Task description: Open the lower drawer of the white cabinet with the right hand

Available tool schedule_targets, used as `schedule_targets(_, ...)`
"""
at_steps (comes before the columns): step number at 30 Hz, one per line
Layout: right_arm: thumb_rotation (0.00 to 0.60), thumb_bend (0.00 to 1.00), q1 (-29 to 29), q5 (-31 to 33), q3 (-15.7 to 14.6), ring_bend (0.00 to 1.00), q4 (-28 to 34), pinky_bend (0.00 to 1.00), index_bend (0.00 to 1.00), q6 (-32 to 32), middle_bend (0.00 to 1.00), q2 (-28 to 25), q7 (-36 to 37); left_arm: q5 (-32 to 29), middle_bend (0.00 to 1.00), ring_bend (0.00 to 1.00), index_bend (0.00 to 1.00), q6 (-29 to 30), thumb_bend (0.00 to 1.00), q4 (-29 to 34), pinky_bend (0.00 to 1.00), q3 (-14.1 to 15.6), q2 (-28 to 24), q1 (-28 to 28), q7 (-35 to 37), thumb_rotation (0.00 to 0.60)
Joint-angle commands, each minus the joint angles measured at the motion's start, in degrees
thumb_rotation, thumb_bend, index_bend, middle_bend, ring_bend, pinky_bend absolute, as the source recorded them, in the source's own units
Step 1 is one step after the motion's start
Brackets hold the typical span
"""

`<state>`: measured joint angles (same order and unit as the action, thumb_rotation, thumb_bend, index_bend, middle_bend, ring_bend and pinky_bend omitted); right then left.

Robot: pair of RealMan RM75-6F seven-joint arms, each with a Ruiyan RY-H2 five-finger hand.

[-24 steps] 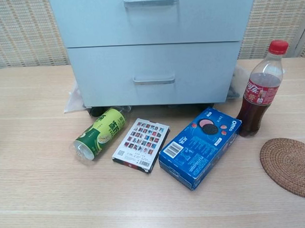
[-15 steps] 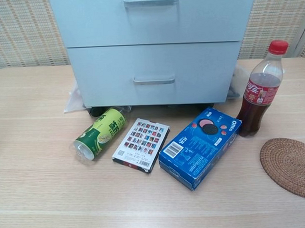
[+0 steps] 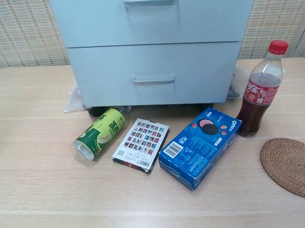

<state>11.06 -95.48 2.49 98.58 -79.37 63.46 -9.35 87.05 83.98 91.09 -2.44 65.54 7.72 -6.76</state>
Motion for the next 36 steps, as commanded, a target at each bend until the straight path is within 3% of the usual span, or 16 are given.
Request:
schedule_targets(1,0.600,0.20,3.4,-0.3,1.3,0.58,2.9,0.51,0.25,3.9,0.63,-0.3,-1.8,0.1,0.08,0.07,0.15,0.0,0.36,0.0,0.14,0.1,0.0,0.0,0.3,0.600)
schedule_targets(8,0.600,0.25,10.8,3.9,4.7,0.71,7.3,0.65,0.27,13.8,0.76,0.5,-6.3,0.9,0.09,0.07,0.15,0.0,0.36,0.1,0.14,0.2,-0.4,0.3,0.7,0.600)
schedule_targets(14,0.600,0.39,16.6,10.0,7.2,0.80,8.3,0.82,0.27,21.3,0.83,3.1,-12.1,1.6,0.09,0.07,0.15,0.3,0.36,0.6,0.14,0.6,-0.9,0.2,0.9,0.600)
schedule_targets(23,0.600,0.50,23.3,18.9,9.8,0.85,6.6,0.88,0.23,25.8,0.85,9.1,-20.6,1.9,0.10,0.07,0.17,0.5,0.36,1.0,0.14,0.8,-1.3,0.1,0.8,0.600)
schedule_targets(36,0.600,0.51,32.1,26.7,11.5,0.87,-2.0,0.90,0.21,28.6,0.87,18.6,-26.2,1.9,0.10,0.07,0.17,-0.1,0.36,0.5,0.14,1.0,-1.3,0.4,1.5,0.600)
